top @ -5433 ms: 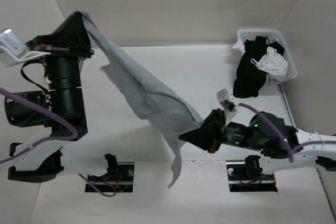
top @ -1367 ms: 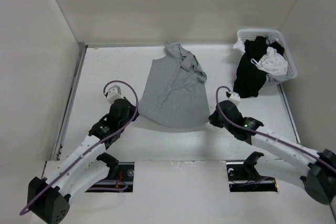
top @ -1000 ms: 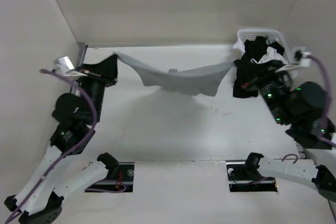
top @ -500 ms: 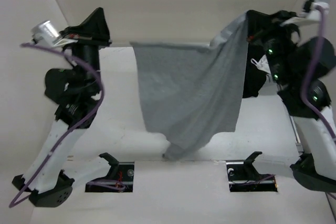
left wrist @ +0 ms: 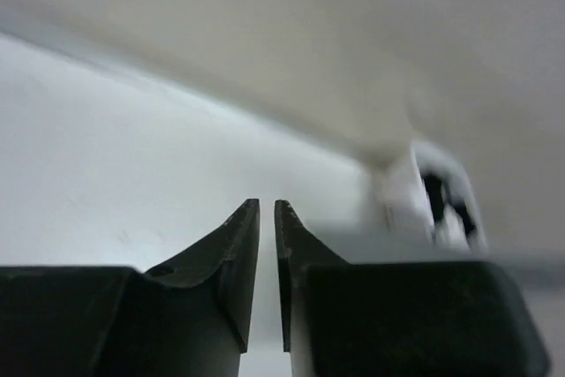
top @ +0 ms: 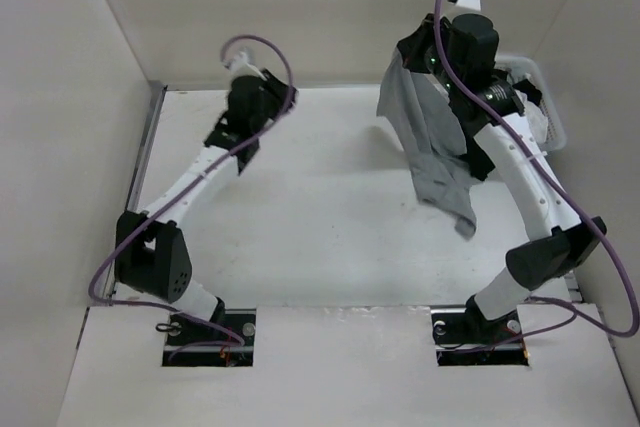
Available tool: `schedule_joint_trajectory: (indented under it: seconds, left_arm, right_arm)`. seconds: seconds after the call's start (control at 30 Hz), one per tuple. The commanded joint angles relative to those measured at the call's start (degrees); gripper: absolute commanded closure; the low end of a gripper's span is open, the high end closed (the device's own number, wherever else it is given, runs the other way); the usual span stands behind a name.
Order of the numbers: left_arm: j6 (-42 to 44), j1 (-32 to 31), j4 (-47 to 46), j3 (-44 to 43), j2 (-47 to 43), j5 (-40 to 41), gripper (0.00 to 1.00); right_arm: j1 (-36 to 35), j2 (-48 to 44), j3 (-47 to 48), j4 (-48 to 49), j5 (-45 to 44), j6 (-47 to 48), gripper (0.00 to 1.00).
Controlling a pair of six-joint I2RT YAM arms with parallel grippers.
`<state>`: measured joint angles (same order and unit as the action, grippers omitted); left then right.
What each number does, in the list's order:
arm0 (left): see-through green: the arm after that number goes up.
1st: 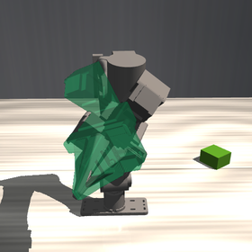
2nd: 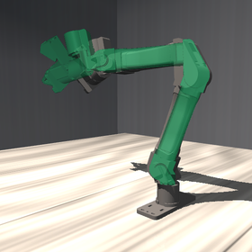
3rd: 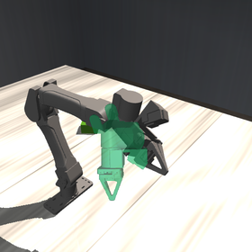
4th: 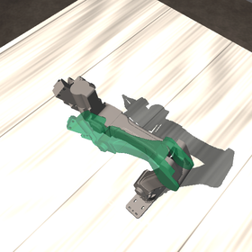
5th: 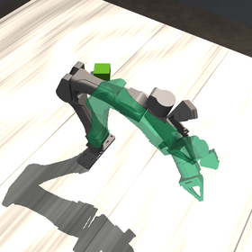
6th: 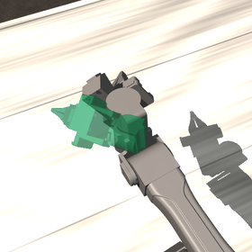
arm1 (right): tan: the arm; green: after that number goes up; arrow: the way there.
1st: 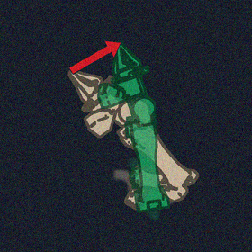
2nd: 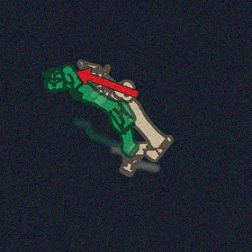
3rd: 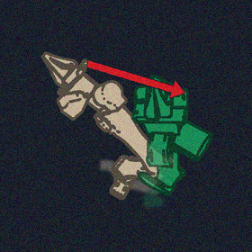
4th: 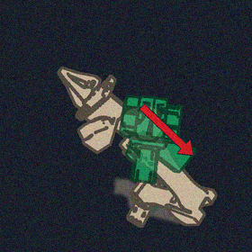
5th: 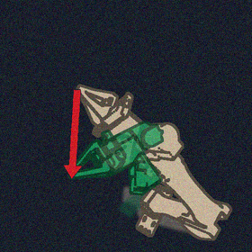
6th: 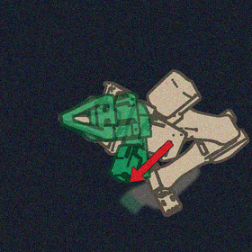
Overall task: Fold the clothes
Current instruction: Flatten the tank top out
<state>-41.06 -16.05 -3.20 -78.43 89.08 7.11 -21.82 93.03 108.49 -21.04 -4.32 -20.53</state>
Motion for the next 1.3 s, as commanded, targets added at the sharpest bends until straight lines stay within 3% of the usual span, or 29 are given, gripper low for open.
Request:
schedule_joint_trajectory:
  seconds: [0.0,0.1,0.23,0.33,0.43,0.5,0.57,0.7,0.83,0.93,1.07,1.27]
  left_arm:
    - [-4.0,-11.5,-7.6,10.0,-4.3,-8.9,0.84]
    - [-6.3,-15.4,-10.9,17.4,-3.0,-8.4,0.73]
    - [-11.1,-13.2,-17.8,25.2,-4.3,-7.3,0.63]
    - [-13.3,-9.1,-17.8,25.8,-6.3,-7.8,0.63]
    - [-12.7,-6.3,-14.7,25.2,-12.2,-7.3,0.63]
    - [-12.1,-5.4,-13.3,26.8,-17.8,-4.9,0.63]
    - [-11.9,-4.4,-12.3,29.6,-23.0,-2.7,0.62]
    - [-13.4,-1.3,-8.1,35.3,-32.1,-1.4,0.6]
    - [-12.6,2.9,0.3,40.5,-40.0,-2.8,0.59]
    - [-11.2,4.0,5.6,44.1,-41.5,-5.3,0.59]
    - [-10.1,1.9,5.9,50.6,-38.1,-7.5,0.61]
    - [-8.0,-6.7,5.2,52.4,-31.0,-7.9,0.65]
  right_arm:
    - [-0.3,-6.0,-1.5,6.3,1.3,-0.9,0.98]
    - [-0.8,-7.9,-4.3,7.8,0.9,-1.2,0.98]
    - [-2.4,-4.6,0.5,7.9,2.6,-0.6,0.98]
    - [-2.5,4.9,16.5,4.9,6.6,1.2,0.98]
    - [-2.5,16.5,45.1,-7.5,9.7,1.8,0.98]
    - [-4.8,17.3,52.3,-13.0,10.4,3.1,0.98]
    - [-8.8,10.0,41.9,-12.5,9.6,4.5,0.99]
    - [-21.5,-13.0,-2.2,8.9,2.9,10.2,0.96]
    - [-28.9,-26.5,-30.9,15.9,-9.1,7.4,0.97]
    - [-31.0,-32.0,-46.7,17.3,-13.6,1.8,0.97]
    - [-32.0,-39.3,-65.4,18.5,-13.3,-7.0,0.98]
    - [-32.4,-45.8,-78.2,16.2,-12.1,-14.4,0.98]
